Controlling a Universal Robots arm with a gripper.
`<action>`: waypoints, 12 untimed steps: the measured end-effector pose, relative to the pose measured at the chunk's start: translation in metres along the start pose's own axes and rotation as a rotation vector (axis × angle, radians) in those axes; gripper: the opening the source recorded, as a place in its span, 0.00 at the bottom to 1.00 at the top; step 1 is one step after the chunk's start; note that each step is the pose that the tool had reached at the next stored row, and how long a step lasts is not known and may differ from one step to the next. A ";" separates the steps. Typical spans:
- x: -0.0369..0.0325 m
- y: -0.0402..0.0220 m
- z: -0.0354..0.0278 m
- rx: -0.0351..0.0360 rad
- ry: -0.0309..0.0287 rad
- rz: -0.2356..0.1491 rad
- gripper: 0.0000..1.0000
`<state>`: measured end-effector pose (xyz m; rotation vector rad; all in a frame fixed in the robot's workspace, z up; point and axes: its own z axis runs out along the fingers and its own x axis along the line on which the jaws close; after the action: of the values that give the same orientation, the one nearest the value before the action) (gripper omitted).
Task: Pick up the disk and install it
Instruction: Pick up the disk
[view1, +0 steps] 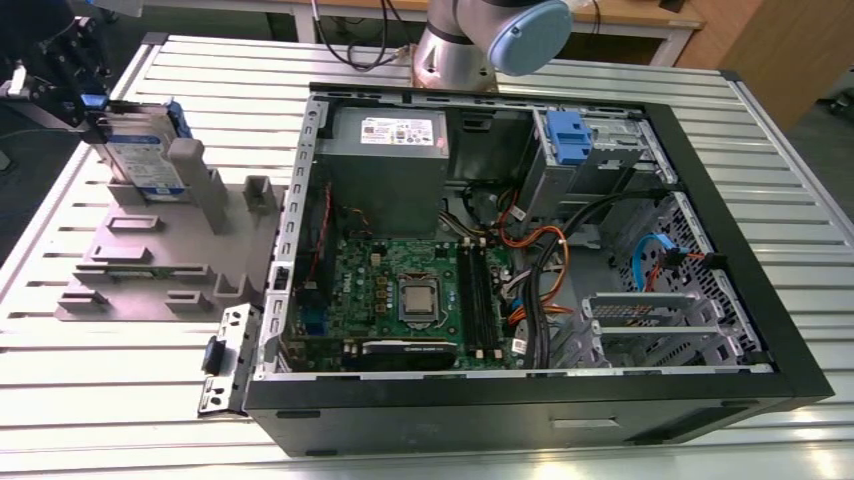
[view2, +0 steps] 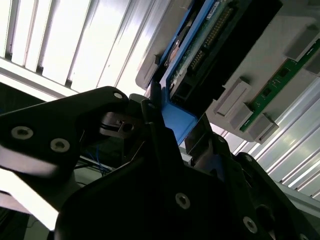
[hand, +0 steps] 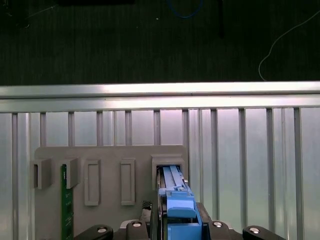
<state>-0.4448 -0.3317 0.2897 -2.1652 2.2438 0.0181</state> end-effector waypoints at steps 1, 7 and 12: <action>0.0000 0.0000 0.0000 0.0000 0.0000 0.000 0.44; 0.0000 0.0000 0.0000 -0.0001 0.0000 0.001 0.36; 0.0000 0.0000 0.0000 0.0001 0.0000 0.001 0.36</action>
<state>-0.4448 -0.3317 0.2897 -2.1642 2.2446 0.0180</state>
